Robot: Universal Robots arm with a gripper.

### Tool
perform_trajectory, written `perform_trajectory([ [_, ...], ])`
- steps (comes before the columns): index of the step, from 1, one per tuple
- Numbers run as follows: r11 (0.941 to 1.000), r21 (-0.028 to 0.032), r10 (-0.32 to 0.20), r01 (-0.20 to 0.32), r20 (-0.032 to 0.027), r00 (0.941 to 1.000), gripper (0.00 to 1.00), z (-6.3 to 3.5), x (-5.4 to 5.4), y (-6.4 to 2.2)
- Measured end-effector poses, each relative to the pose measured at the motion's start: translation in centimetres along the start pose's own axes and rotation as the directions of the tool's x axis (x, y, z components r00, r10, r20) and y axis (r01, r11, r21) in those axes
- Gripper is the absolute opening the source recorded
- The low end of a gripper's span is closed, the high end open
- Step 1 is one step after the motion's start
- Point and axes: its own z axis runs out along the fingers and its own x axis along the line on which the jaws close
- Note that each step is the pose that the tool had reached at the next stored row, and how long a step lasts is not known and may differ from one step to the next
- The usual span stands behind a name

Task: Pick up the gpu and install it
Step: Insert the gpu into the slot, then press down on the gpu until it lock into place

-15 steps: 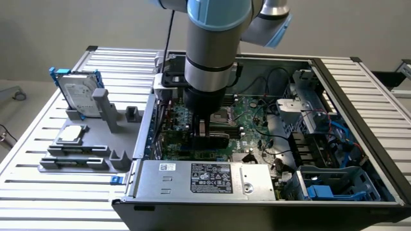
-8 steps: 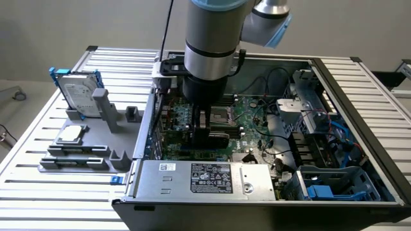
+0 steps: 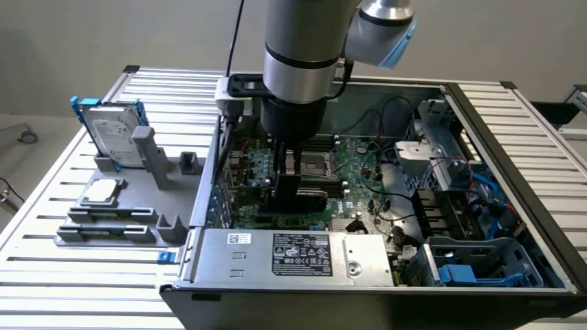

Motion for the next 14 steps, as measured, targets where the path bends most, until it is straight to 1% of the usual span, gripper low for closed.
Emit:
perform_trajectory([
  [14,1.0000,-0.0001,0.000,0.000,-0.0001,1.0000,0.69,-0.03,0.00,0.00],
])
